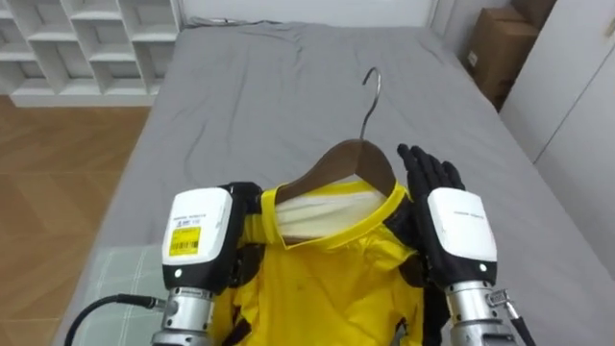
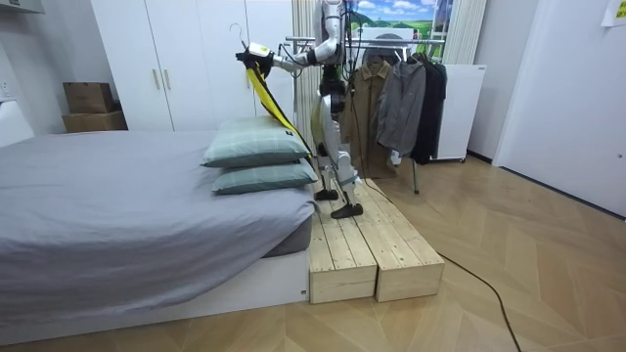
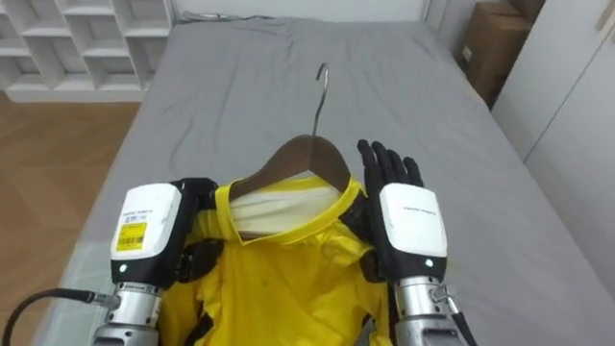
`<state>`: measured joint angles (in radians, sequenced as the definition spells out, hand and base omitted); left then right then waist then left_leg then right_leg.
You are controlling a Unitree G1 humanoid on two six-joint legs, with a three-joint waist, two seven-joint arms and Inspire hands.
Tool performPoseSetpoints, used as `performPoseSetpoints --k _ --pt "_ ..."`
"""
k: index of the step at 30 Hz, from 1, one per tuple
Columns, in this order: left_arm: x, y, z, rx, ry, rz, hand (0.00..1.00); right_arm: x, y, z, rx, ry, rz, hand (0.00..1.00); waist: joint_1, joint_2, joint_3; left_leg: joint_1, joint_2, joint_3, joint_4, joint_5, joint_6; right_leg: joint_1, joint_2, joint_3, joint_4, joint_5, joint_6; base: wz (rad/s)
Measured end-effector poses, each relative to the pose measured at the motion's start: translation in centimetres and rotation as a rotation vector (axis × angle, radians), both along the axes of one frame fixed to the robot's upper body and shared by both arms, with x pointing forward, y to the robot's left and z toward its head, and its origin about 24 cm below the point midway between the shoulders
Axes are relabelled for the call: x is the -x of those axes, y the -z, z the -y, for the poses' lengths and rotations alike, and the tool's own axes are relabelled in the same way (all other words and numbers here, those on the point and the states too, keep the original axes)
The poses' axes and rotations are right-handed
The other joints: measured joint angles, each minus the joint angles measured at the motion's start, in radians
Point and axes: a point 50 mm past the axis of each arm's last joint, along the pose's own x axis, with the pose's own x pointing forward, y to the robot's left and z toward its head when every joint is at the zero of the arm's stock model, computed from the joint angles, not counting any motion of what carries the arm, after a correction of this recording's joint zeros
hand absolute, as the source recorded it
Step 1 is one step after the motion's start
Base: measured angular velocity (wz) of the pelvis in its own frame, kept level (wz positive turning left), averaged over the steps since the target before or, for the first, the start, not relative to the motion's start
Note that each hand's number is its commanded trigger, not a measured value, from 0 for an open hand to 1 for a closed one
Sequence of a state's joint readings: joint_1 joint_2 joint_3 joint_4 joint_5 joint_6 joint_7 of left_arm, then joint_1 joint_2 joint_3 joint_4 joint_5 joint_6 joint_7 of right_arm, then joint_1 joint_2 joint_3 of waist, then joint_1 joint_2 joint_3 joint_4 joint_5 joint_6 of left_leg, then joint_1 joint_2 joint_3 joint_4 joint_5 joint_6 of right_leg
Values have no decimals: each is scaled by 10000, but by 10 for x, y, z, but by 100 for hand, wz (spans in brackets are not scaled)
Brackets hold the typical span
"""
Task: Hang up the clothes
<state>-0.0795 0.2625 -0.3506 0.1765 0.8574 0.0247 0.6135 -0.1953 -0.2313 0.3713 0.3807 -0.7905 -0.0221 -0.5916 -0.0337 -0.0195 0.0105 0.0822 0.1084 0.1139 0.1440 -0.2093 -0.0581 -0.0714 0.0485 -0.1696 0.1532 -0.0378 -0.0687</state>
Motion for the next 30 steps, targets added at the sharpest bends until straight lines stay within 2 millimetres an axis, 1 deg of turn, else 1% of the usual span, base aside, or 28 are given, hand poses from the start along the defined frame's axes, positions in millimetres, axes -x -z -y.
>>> performPoseSetpoints --k 1,2,3,5,7,9,12,17,21,30 --pt "0 0 0 -28 -5 -17 100 0 0 -1 -33 -20 -24 92 41 -19 5 3 -16 0 0 0 1 7 -11 -13 -5 0 0 7" --pt "0 1 0 -76 -18 -54 100 0 1 -2 -58 -44 -73 100 106 -46 23 1 -50 0 -1 -1 3 34 -49 -75 -8 -1 1 10" --pt "0 1 0 -76 -20 -76 100 0 1 -2 -64 -43 -99 100 111 -60 32 -1 -68 9 -1 -1 4 52 -76 -105 -9 -10 15 22" --pt "0 1 1 -61 -6 -141 100 0 2 -2 -66 -40 -194 100 136 -82 62 -7 -168 156 0 -6 15 163 -153 -124 -45 -115 161 26" --pt "0 1 0 -86 -34 -127 100 0 2 -3 -79 -61 -223 100 134 -69 71 -22 -209 240 5 -45 84 188 -199 -105 -50 -206 178 15" --pt "0 1 -1 -88 -59 -124 100 0 4 -1 -130 28 -349 100 141 -49 86 -34 -261 207 5 2 164 191 -261 -97 -27 -223 195 9" --pt "0 1 -1 -65 -91 -111 100 0 8 3 -319 223 -560 100 105 12 116 -59 -293 176 5 14 185 190 -283 -105 -6 -230 208 5" --pt "0 1 2 97 -111 -65 100 -1 8 8 -560 579 -571 100 113 24 107 -117 -288 142 75 20 192 185 -294 -194 -6 -227 204 3" --pt "0 0 1 36 -125 3 100 -1 8 8 -662 575 -613 100 105 24 95 -196 -293 194 241 25 199 184 -315 -211 -23 -231 209 0" --pt "0 0 -1 -180 -116 53 100 -1 8 8 -636 486 -662 100 55 19 81 -198 -299 199 241 25 199 205 -346 -246 -21 -242 225 0"
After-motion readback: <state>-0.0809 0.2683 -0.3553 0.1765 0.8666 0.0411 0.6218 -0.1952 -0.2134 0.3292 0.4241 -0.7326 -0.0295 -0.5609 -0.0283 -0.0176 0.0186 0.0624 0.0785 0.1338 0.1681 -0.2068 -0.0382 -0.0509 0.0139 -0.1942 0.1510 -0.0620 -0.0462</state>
